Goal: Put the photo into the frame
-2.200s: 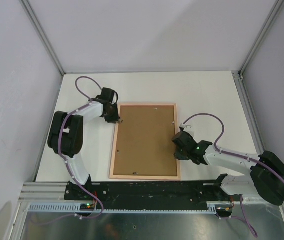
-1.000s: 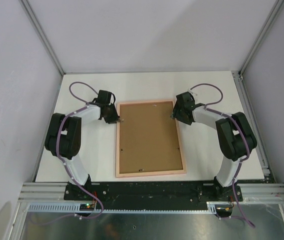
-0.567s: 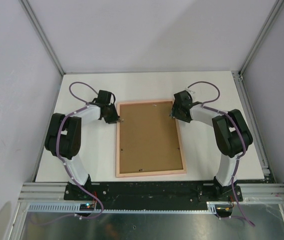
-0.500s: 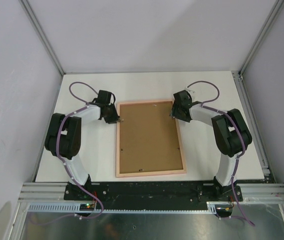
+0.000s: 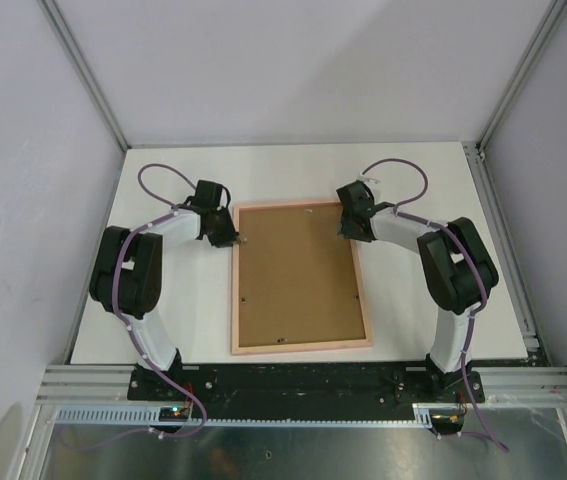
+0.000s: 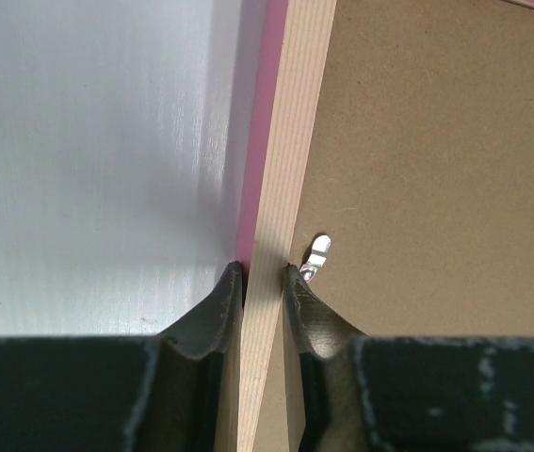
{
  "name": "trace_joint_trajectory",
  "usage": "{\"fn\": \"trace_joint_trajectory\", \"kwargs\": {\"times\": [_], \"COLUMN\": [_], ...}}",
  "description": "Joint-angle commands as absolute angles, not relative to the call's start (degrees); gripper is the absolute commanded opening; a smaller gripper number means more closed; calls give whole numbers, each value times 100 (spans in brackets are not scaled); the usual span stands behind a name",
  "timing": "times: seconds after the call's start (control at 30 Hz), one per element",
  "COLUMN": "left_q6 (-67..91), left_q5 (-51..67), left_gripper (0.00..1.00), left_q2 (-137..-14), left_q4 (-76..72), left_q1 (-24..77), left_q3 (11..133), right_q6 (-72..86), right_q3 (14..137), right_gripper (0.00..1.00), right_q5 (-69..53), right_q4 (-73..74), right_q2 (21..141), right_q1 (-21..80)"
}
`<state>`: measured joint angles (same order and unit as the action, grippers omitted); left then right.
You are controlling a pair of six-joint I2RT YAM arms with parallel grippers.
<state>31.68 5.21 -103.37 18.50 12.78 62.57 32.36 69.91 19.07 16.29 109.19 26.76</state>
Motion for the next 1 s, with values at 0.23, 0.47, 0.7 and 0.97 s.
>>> {"fn": "trace_joint_trajectory", "kwargs": {"times": [0.23,0.47,0.7,0.97], "left_q6": [3455,3454,3265,2797], "left_q5": [420,417,532,766], "left_gripper": [0,0,0,1], "left_q2": [-10240,-10238,-10249,-10235], "left_q4": [1706,1701,1708,1730], "left_q1": [1194,1195,1174,1153], "left_q3": [6144,6140,6228,6452], "right_q6": [2959,2958,2962,3021], "right_q3": [7069,7073,7075,7070], "right_gripper": [32,32,56,68], "right_q5": [1947,1900,1810,1675], "right_q4": [2193,2168,2018,1995], "right_q2": [10995,10969,10815,10653], "right_q1": [2783,2744,2607,2586]}}
